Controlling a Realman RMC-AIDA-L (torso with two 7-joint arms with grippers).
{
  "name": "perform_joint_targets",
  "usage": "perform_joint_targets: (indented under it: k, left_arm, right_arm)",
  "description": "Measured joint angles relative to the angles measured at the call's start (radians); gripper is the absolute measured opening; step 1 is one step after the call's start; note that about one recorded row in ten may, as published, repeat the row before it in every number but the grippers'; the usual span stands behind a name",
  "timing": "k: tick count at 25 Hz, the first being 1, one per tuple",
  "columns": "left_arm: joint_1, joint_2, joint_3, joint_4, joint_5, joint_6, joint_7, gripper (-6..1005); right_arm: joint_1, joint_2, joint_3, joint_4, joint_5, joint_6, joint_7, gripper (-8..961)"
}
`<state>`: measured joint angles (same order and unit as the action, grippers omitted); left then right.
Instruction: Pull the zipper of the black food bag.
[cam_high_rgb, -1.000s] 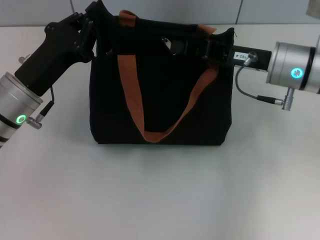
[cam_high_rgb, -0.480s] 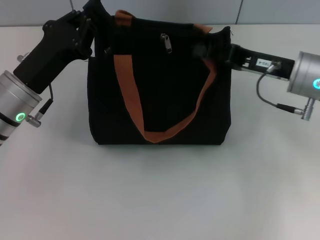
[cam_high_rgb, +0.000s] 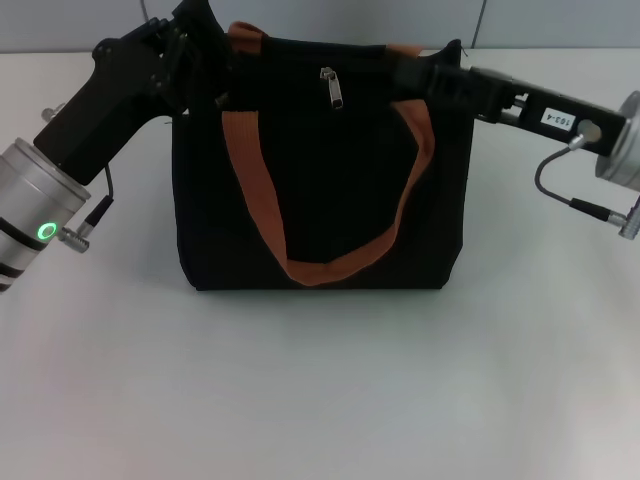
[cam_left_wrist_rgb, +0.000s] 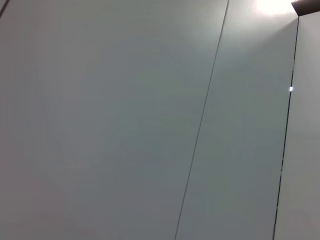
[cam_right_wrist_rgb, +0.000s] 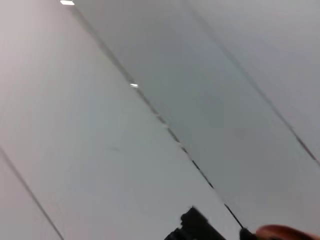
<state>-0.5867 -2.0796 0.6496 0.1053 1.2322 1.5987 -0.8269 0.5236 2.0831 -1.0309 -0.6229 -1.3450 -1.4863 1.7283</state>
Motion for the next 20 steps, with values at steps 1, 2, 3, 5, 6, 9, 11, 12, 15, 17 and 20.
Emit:
perform_joint_targets:
  k: [1, 2, 3, 5, 6, 9, 11, 12, 15, 17, 20]
  left_arm:
    - [-0.005, 0.0, 0.0, -0.002, 0.0, 0.002, -0.011, 30]
    - [-0.011, 0.0, 0.0, -0.003, 0.0, 0.004, -0.044, 30]
    - [-0.017, 0.0, 0.001, -0.004, 0.0, 0.006, -0.07, 30]
    - [-0.028, 0.0, 0.001, -0.004, 0.0, 0.01, -0.143, 30]
    - [-0.033, 0.0, 0.001, -0.003, 0.0, 0.01, -0.179, 30]
    - [-0.041, -0.001, -0.014, -0.004, 0.0, -0.012, -0.24, 30]
    - [-0.039, -0.001, -0.021, -0.007, -0.001, -0.032, -0.245, 30]
    - [-0.035, 0.0, -0.029, -0.014, -0.002, -0.051, -0.245, 30]
    - [-0.022, 0.0, -0.041, -0.031, -0.004, -0.092, -0.245, 30]
    - [-0.016, -0.001, -0.045, -0.042, -0.004, -0.109, -0.242, 30]
    - [-0.012, 0.0, -0.047, -0.051, -0.004, -0.137, -0.238, 31]
  right_arm:
    - [-0.003, 0.001, 0.0, 0.001, 0.01, -0.014, -0.037, 59]
    - [-0.006, 0.001, 0.0, 0.001, 0.014, -0.024, -0.063, 64]
    - [-0.008, 0.001, 0.001, 0.002, 0.014, -0.024, -0.082, 69]
    - [-0.011, 0.001, -0.001, 0.003, 0.013, -0.021, -0.109, 79]
    - [-0.011, 0.001, -0.003, 0.007, 0.011, -0.017, -0.126, 84]
    - [-0.011, 0.0, -0.002, 0.024, 0.009, 0.01, -0.179, 99]
    - [-0.011, -0.001, -0.002, 0.024, 0.009, 0.014, -0.187, 109]
    - [-0.011, -0.001, -0.001, 0.025, 0.009, 0.017, -0.195, 114]
    - [-0.007, -0.002, -0.007, 0.023, 0.008, 0.026, -0.22, 220]
    - [-0.004, -0.002, -0.008, 0.022, 0.008, 0.034, -0.22, 290]
    - [0.013, -0.003, -0.024, 0.022, 0.008, 0.068, -0.203, 545]
